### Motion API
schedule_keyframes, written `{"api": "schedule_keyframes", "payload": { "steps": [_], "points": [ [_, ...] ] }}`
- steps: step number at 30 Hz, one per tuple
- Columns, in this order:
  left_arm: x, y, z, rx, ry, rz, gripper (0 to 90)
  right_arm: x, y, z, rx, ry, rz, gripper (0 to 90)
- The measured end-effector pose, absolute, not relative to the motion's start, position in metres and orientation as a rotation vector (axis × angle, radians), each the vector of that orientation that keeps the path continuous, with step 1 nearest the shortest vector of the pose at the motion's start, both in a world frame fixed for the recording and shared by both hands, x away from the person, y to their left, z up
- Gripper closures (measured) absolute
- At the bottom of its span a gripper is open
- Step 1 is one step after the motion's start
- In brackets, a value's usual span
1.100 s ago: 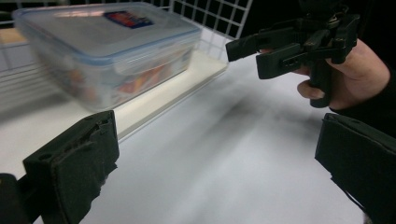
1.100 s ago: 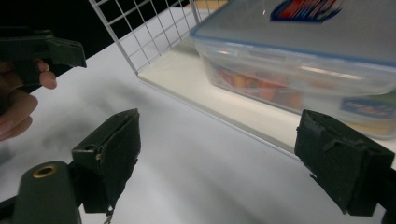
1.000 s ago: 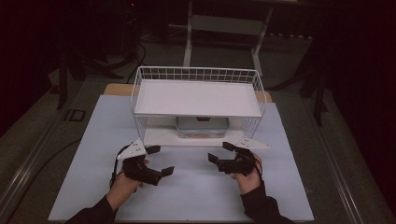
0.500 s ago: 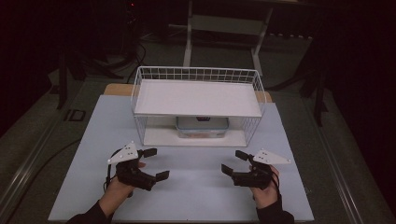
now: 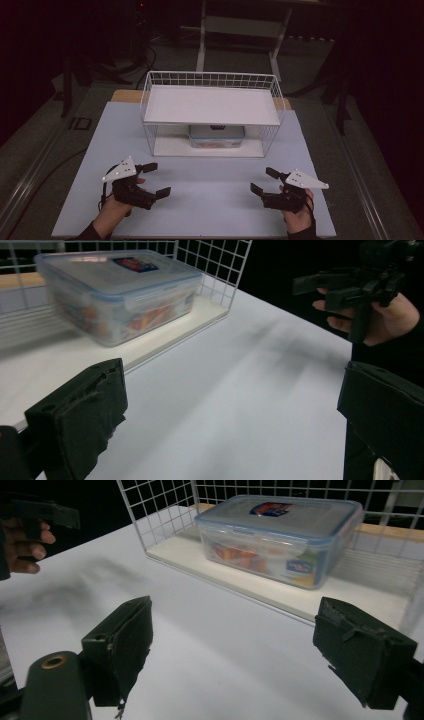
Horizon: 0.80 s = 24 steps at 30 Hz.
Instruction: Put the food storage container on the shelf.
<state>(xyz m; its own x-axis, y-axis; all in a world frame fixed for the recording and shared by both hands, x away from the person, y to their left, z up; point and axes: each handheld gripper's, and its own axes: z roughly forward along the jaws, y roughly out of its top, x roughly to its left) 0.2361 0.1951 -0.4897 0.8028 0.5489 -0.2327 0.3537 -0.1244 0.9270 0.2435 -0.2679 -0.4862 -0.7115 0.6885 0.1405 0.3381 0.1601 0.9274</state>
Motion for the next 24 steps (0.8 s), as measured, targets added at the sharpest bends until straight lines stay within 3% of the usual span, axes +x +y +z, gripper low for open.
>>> {"api": "schedule_keyframes", "payload": {
  "steps": [24],
  "points": [
    [0.222, 0.211, -0.512, 1.805, 0.749, 0.174, 0.0, 0.236, -0.299, -0.509, 1.016, 2.200, 1.504, 17.1]
  ]
}}
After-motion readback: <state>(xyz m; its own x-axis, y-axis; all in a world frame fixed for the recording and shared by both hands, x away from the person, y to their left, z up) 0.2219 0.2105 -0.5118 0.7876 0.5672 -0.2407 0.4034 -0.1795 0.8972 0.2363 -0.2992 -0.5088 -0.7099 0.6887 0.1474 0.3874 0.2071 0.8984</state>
